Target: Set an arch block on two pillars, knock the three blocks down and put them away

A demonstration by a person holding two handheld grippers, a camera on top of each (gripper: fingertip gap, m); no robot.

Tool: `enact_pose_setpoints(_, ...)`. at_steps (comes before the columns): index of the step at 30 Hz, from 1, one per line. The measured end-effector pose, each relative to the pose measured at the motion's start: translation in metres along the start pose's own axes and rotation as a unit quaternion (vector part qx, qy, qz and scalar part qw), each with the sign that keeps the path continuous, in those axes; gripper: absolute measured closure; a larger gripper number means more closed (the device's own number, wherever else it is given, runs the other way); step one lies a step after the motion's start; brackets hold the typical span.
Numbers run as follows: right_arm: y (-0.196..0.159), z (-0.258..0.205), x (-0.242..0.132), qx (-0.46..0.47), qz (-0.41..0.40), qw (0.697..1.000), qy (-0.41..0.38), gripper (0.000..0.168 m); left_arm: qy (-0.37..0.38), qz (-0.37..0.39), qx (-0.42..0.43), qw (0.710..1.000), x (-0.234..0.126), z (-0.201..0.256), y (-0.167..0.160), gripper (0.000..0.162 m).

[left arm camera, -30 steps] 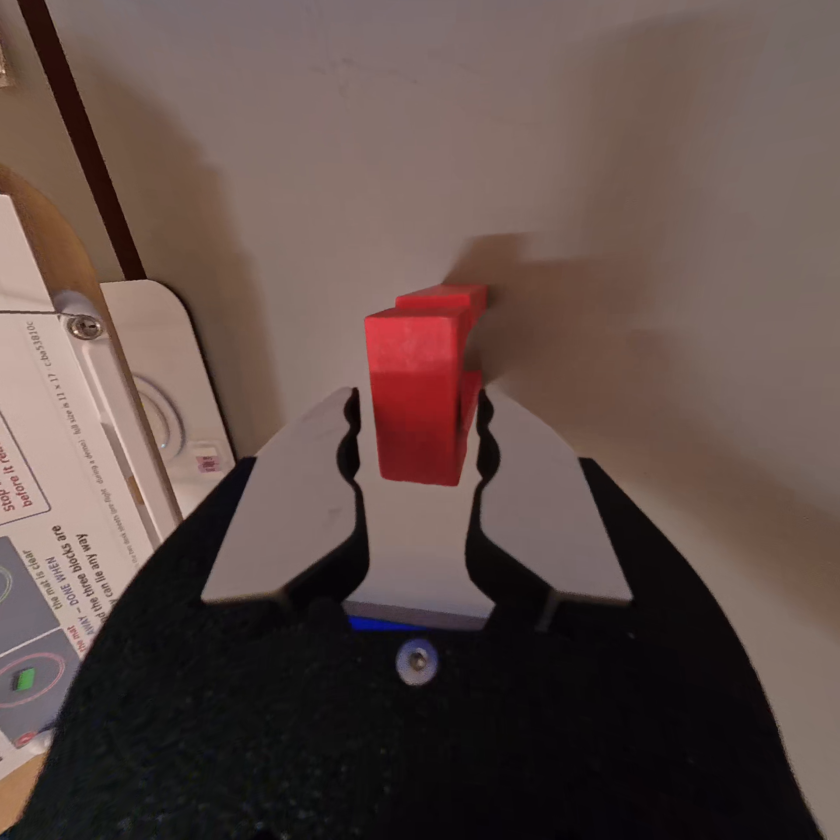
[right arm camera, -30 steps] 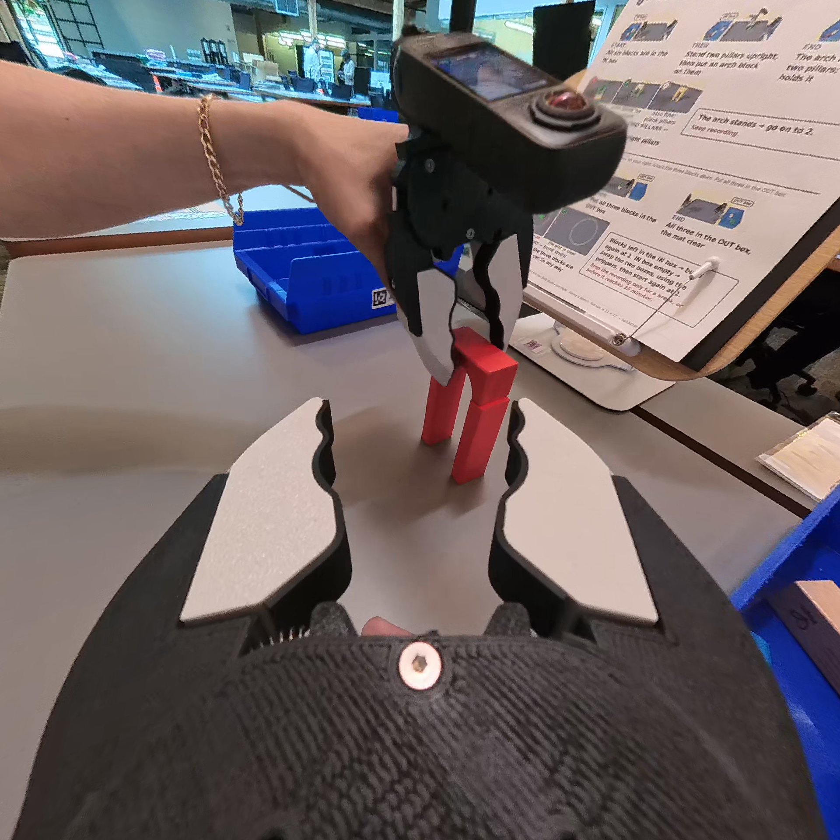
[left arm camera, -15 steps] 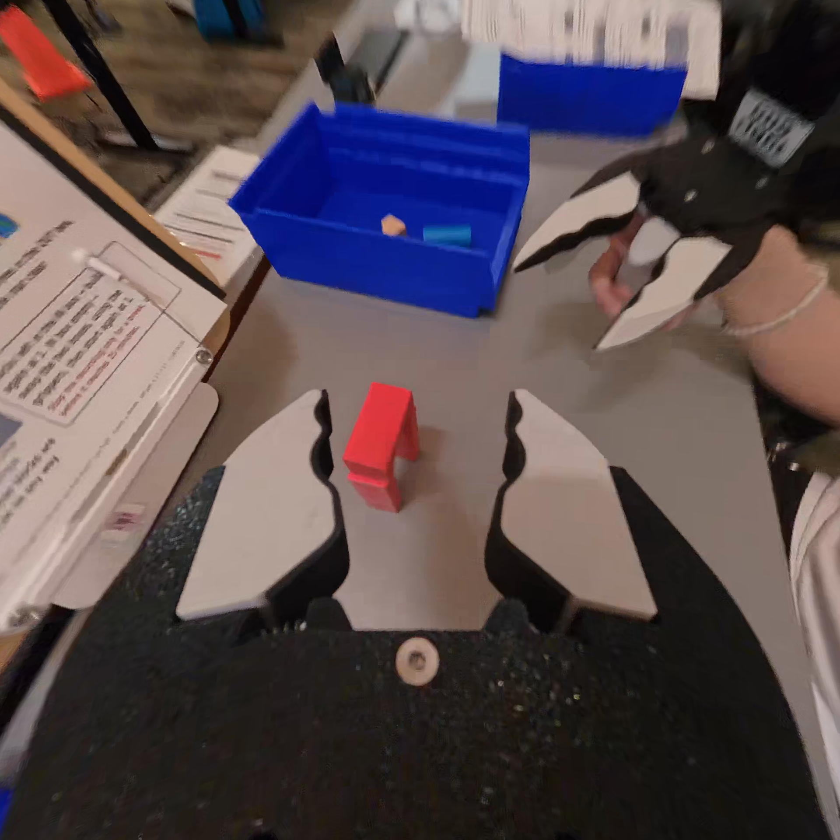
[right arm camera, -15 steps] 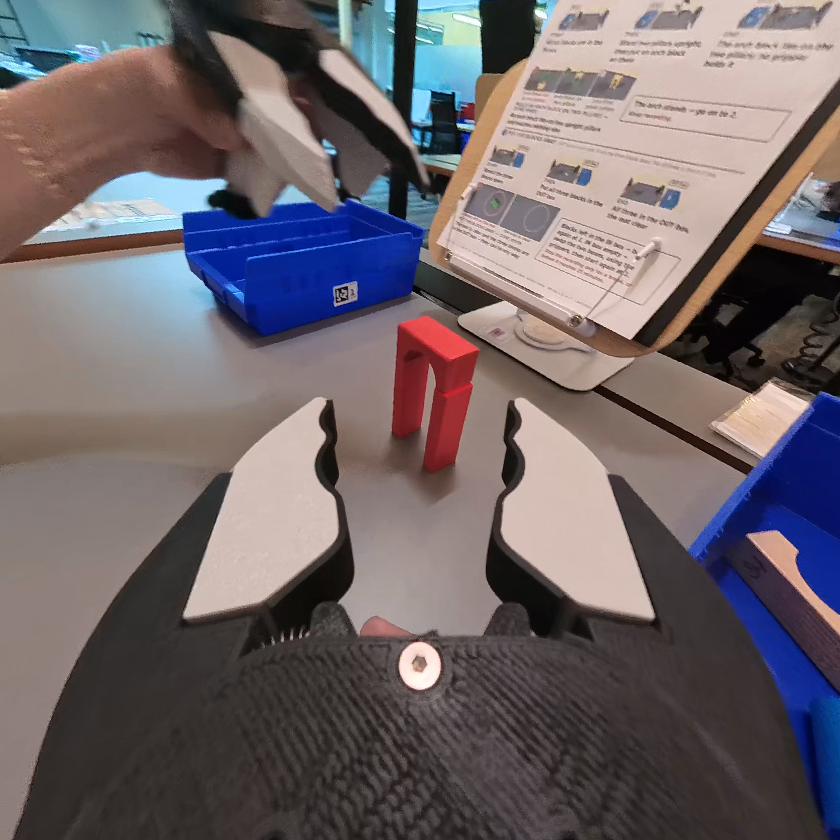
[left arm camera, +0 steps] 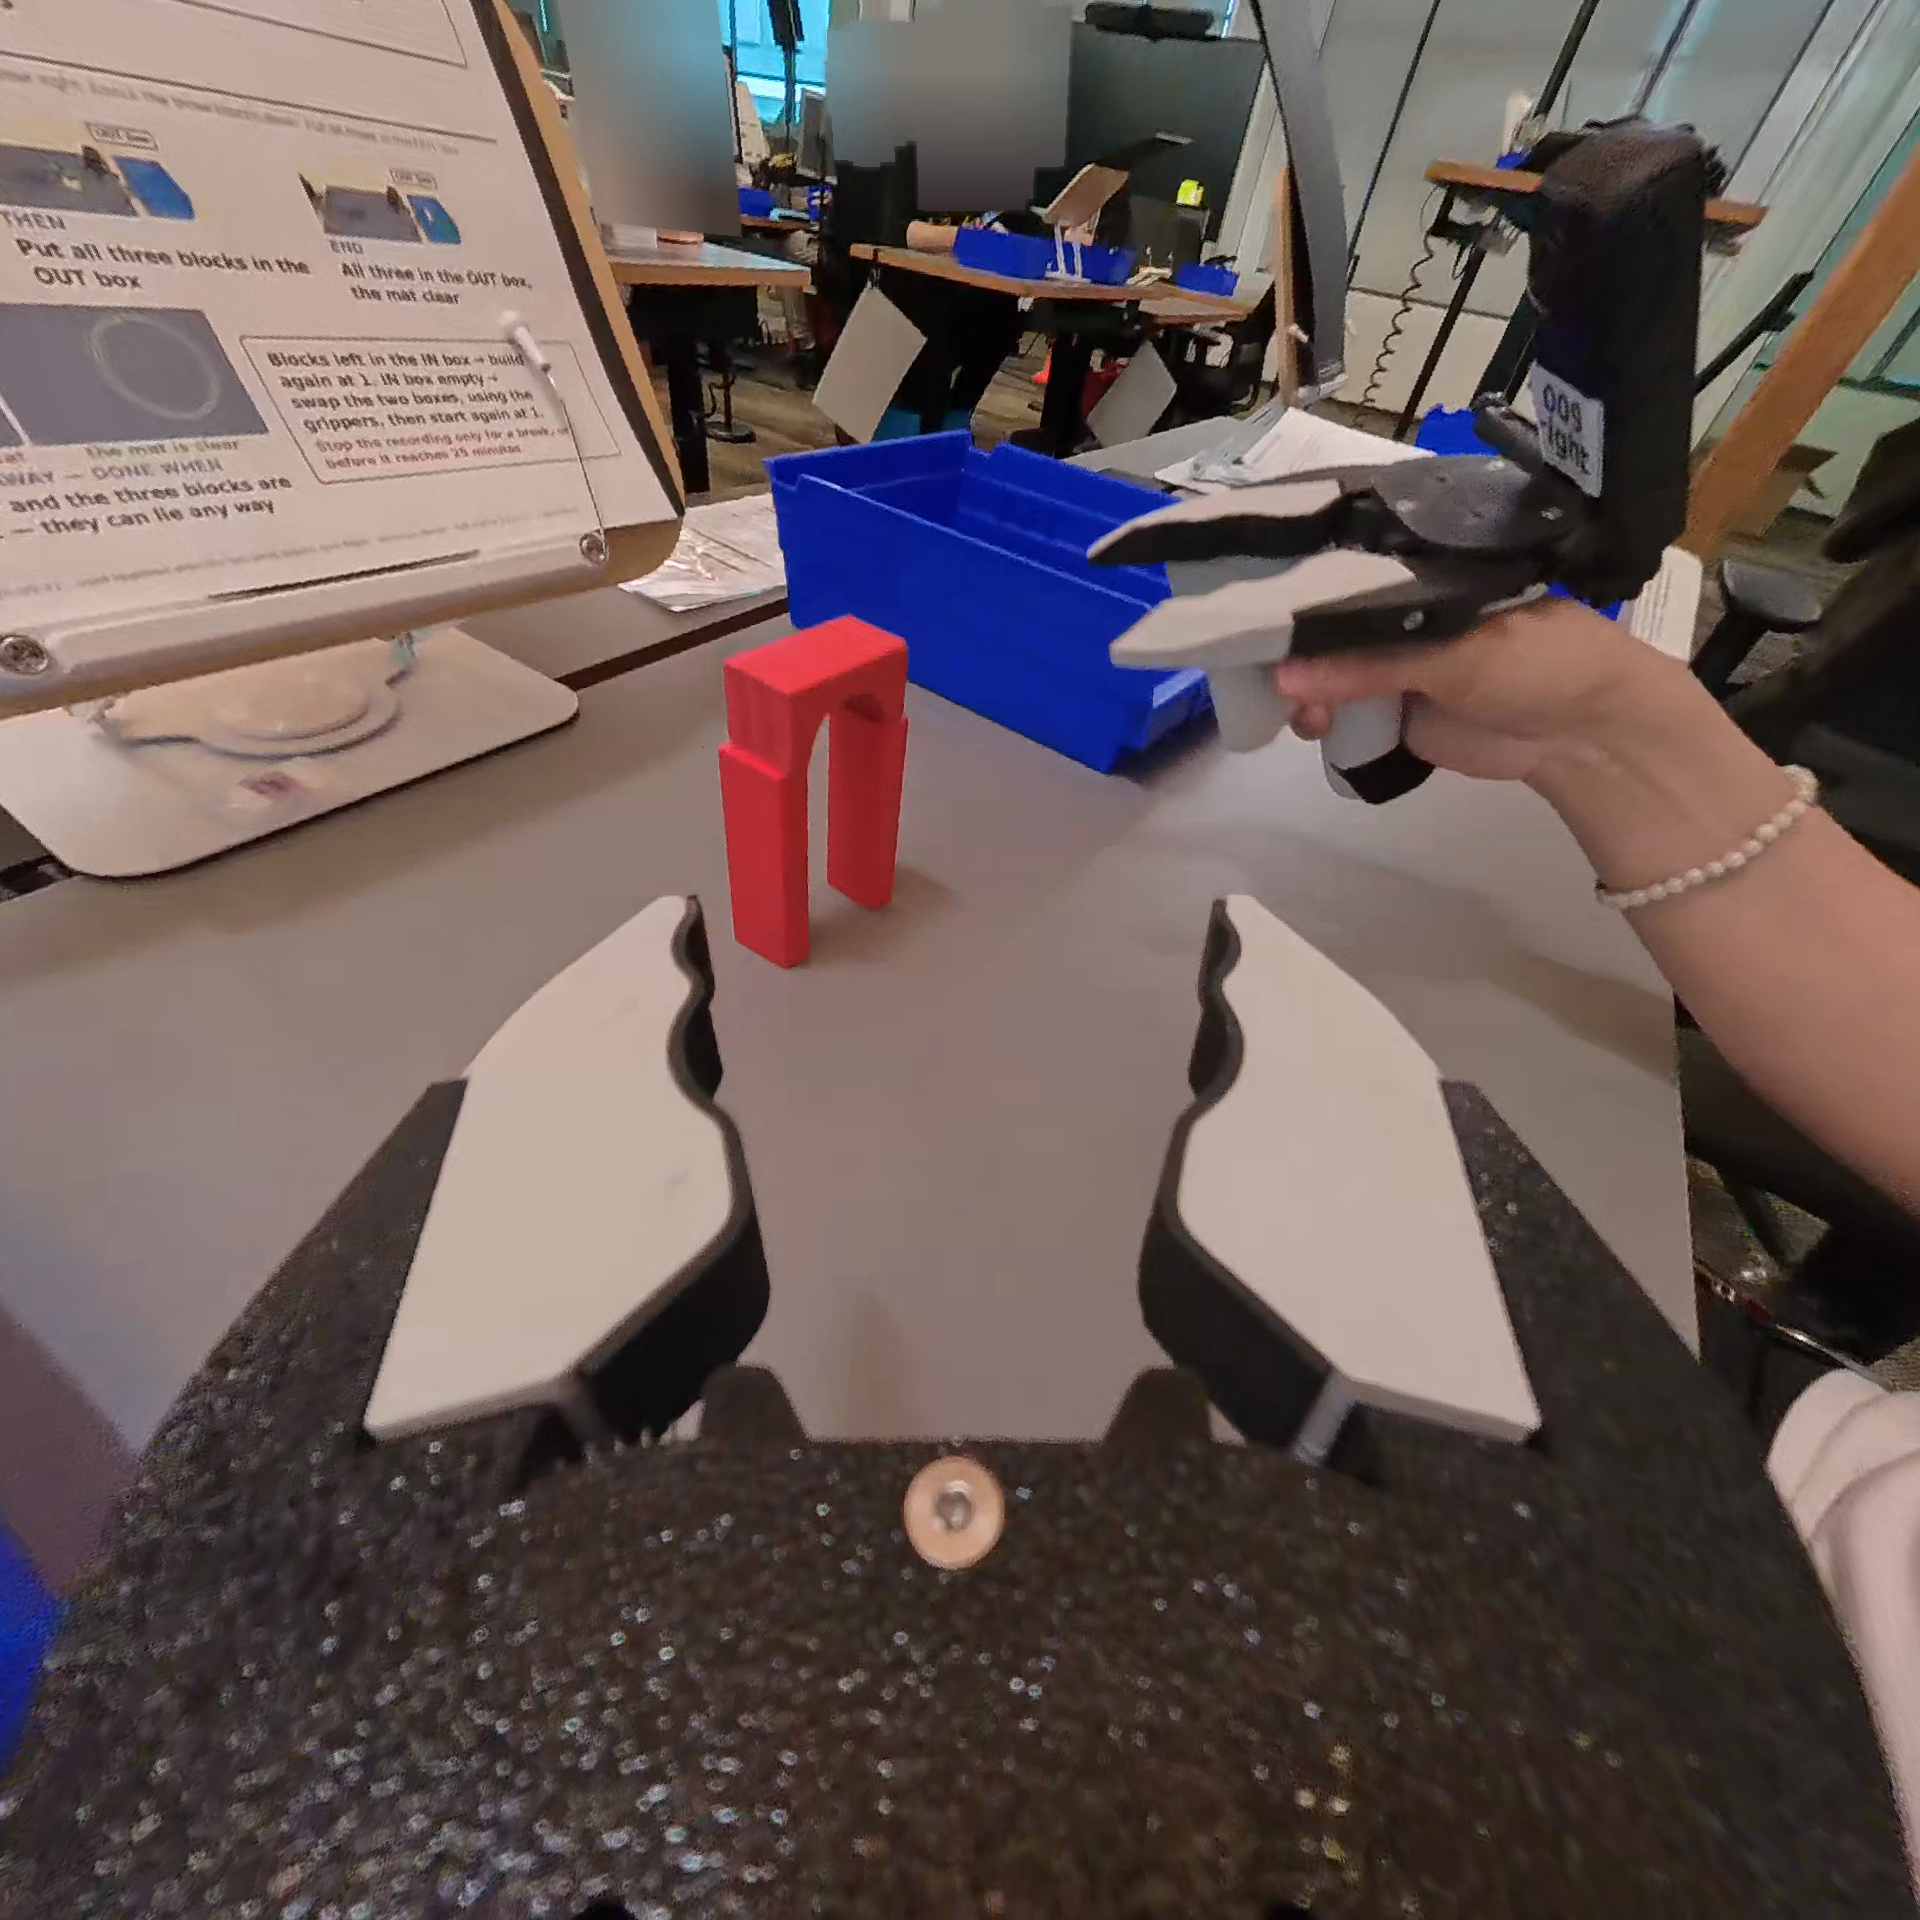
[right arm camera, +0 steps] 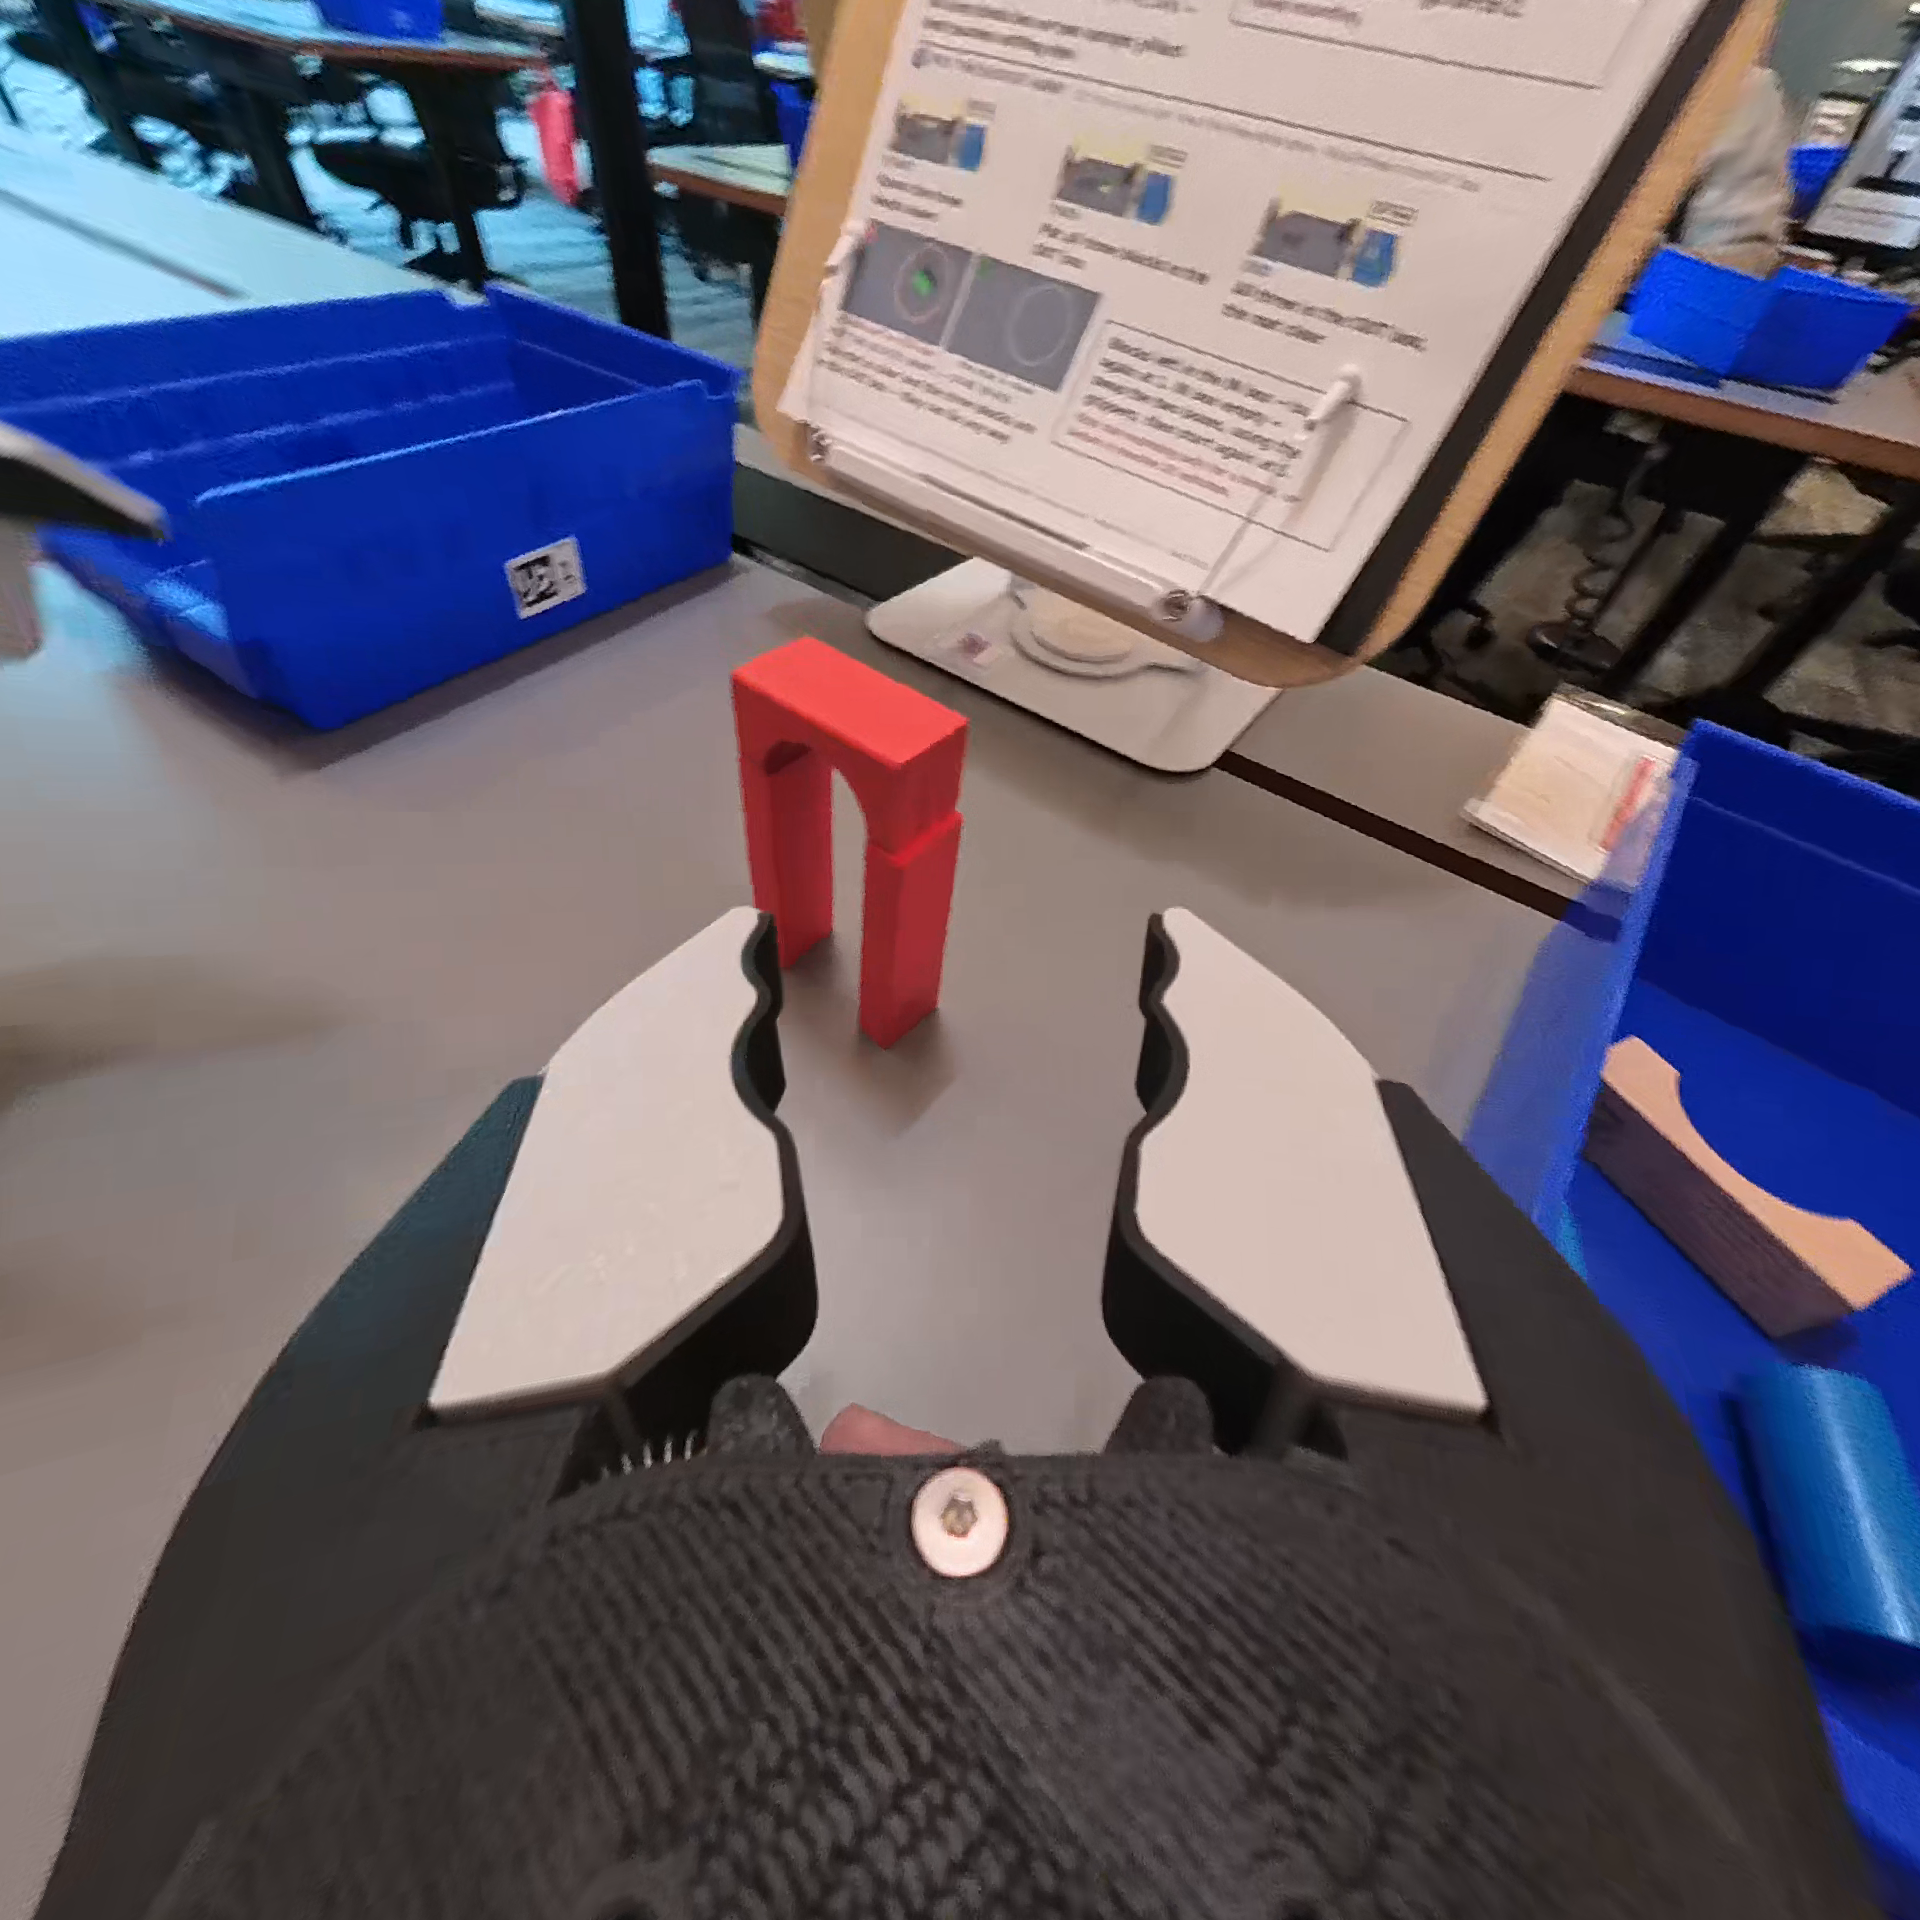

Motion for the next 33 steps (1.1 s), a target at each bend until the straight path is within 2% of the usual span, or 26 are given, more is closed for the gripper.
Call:
enact_pose_setpoints(3, 0.0, 0.002, 0.007, 0.052, 0.02, 0.998, -0.036, 0.113, 0.022, -0.007, 0.002, 1.0, -0.004, 0.009, -0.007, 0.072)
enact_pose_setpoints(7, -0.006, 0.004, 0.018, 0.076, 0.0, 0.995, -0.064, 0.141, 0.019, 0.0, -0.009, 1.0, -0.007, 0.026, -0.012, 0.072)
enact_pose_setpoints(10, -0.006, 0.002, 0.015, 0.077, -0.003, 0.994, -0.08, 0.167, 0.027, -0.002, -0.016, 0.999, -0.014, 0.037, -0.018, 0.072)
enact_pose_setpoints(14, -0.001, -0.002, 0.009, 0.075, 0.007, 0.993, -0.093, 0.168, 0.078, -0.006, -0.003, 0.997, -0.029, 0.045, -0.029, 0.077)
enact_pose_setpoints(20, -0.005, -0.002, 0.02, 0.076, -0.045, 0.992, -0.095, 0.168, 0.095, 0.016, -0.01, 0.995, -0.042, 0.053, -0.028, 0.085)
enact_pose_setpoints(24, -0.016, 0.004, 0.037, 0.099, -0.075, 0.988, -0.087, 0.168, 0.11, 0.003, -0.003, 0.994, -0.039, 0.05, -0.03, 0.085)
enact_pose_setpoints(33, -0.026, 0.016, 0.077, 0.127, -0.117, 0.975, -0.14, 0.168, 0.117, -0.018, -0.012, 0.993, -0.036, 0.043, -0.037, 0.084)
Point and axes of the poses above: each gripper's, where its closed fingertips meet, x out along the fingers, y out of its top, z = x × y across the jaws, the point moved 8 cm from there along -x, back along the fingers, and after that the axes turned 1 degree about x, right-handed, at the moved point
